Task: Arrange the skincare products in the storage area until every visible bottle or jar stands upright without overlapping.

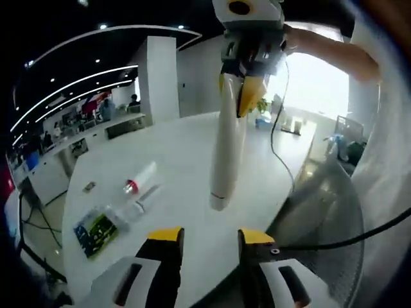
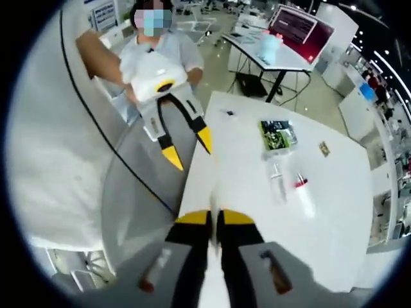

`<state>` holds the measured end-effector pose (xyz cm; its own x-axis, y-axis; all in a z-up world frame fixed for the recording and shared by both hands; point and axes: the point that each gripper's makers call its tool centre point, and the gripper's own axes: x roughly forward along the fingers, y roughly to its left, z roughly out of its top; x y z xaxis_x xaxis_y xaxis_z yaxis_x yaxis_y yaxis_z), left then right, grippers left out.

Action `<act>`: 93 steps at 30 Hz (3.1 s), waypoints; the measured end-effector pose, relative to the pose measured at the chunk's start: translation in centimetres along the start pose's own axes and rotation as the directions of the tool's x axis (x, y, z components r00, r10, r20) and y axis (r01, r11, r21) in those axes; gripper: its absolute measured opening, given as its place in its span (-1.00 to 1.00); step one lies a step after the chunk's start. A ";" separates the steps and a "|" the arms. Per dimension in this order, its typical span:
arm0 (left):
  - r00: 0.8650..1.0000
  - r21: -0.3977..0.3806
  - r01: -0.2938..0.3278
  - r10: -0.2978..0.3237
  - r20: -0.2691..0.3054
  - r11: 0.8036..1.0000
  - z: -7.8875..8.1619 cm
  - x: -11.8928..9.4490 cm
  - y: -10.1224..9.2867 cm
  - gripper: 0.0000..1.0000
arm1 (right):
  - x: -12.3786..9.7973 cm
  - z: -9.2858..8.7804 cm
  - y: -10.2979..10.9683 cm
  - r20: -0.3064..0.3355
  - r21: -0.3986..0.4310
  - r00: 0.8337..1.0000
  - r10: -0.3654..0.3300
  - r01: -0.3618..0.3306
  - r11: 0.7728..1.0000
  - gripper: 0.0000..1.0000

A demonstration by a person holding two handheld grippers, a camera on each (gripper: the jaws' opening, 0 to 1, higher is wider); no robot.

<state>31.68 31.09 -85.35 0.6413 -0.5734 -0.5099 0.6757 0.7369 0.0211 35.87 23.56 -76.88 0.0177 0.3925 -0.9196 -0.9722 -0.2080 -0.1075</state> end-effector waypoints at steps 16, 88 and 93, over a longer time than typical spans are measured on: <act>0.995 0.053 -0.094 0.096 -0.037 0.994 -2.4 2.1 1.0 -0.29 | -2.0 -4.2 -8.8 -0.126 0.001 0.991 -0.043 0.043 0.999 -0.93; 0.928 0.026 -0.244 0.242 -0.285 0.969 -7.4 2.7 4.7 -0.48 | 2.1 -12.3 -30.1 -0.368 0.042 0.927 0.080 -0.069 0.997 -0.99; 0.929 0.021 -0.243 0.239 -0.282 0.970 -7.4 2.8 4.6 -0.48 | 3.0 -12.6 -29.8 -0.363 0.047 0.927 0.095 -0.084 0.995 -0.99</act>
<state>33.89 35.55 -93.00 0.6550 -0.2562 -0.7109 0.5074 0.8463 0.1625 67.87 19.67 -81.22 0.0084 0.0186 -0.9998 -0.9802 -0.1977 -0.0119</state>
